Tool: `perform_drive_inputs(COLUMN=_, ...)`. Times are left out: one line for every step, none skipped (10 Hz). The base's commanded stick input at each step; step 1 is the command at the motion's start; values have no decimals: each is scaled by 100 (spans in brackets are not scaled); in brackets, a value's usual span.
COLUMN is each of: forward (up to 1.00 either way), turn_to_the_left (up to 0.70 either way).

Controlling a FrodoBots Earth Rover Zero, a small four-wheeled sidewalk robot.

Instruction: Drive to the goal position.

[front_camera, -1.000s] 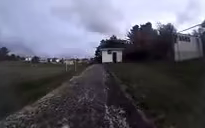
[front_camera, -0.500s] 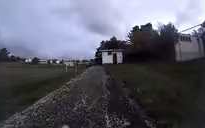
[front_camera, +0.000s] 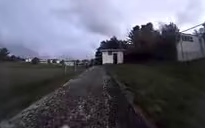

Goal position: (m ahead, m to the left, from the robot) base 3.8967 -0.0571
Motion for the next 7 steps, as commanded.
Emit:
perform_drive_inputs(forward=60, turn_to_the_left=0)
perform_drive_inputs(forward=60, turn_to_the_left=0)
perform_drive_inputs(forward=60, turn_to_the_left=0)
perform_drive_inputs(forward=60, turn_to_the_left=0)
perform_drive_inputs(forward=60, turn_to_the_left=0)
perform_drive_inputs(forward=60, turn_to_the_left=0)
perform_drive_inputs(forward=60, turn_to_the_left=0)
